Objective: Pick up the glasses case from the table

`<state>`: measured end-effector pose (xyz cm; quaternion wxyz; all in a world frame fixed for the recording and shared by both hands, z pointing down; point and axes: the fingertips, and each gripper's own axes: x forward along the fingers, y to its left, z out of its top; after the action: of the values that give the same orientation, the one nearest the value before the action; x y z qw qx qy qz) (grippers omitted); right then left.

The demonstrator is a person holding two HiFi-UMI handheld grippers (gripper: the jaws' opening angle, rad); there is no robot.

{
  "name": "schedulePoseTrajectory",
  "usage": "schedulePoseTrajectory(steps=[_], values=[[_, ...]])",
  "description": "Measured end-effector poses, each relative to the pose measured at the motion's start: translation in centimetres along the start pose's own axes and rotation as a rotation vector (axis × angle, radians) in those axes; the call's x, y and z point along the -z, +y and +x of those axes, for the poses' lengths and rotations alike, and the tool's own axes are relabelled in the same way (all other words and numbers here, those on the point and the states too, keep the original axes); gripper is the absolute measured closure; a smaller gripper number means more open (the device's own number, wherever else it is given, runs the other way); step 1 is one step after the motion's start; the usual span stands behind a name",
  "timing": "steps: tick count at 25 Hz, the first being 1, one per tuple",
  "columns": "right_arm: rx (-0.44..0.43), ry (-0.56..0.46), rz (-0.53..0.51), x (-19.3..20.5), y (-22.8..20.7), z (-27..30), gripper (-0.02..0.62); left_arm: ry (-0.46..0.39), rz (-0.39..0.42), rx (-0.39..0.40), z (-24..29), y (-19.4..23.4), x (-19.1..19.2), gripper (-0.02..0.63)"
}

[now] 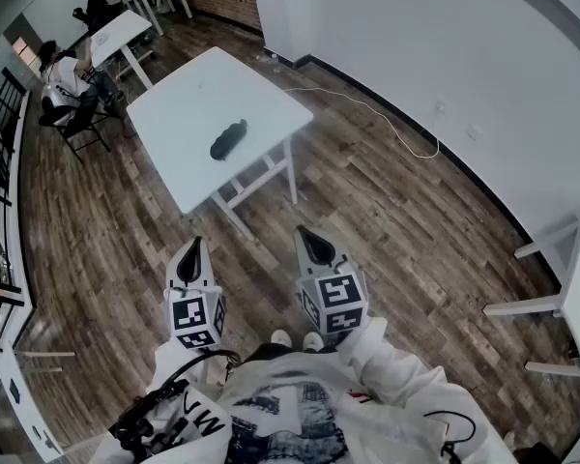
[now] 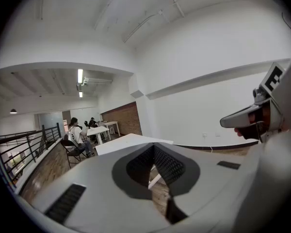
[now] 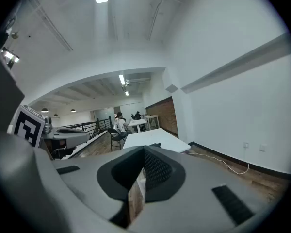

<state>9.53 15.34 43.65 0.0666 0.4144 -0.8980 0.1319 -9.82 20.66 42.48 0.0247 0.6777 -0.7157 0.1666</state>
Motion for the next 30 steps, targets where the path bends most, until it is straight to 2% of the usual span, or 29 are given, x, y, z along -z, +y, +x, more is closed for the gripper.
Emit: schedulePoseTrajectory(steps=[8, 15, 24, 30], values=[[-0.003, 0.021, -0.027, 0.0, -2.8, 5.2, 0.589, 0.002, -0.034, -0.017, 5.5, 1.4, 1.0, 0.581], [0.031, 0.042, -0.058, -2.4, -6.1, 15.6, 0.589, -0.005, -0.045, -0.002, 17.2, 5.6, 0.3, 0.581], [0.099, 0.033, -0.061, -8.0, -8.9, 29.7, 0.589, 0.043, 0.045, 0.111, 33.6, 11.5, -1.8, 0.581], [0.147, 0.102, -0.009, -6.4, -12.0, 33.0, 0.589, 0.110, 0.050, 0.165, 38.7, 11.7, -0.5, 0.581]])
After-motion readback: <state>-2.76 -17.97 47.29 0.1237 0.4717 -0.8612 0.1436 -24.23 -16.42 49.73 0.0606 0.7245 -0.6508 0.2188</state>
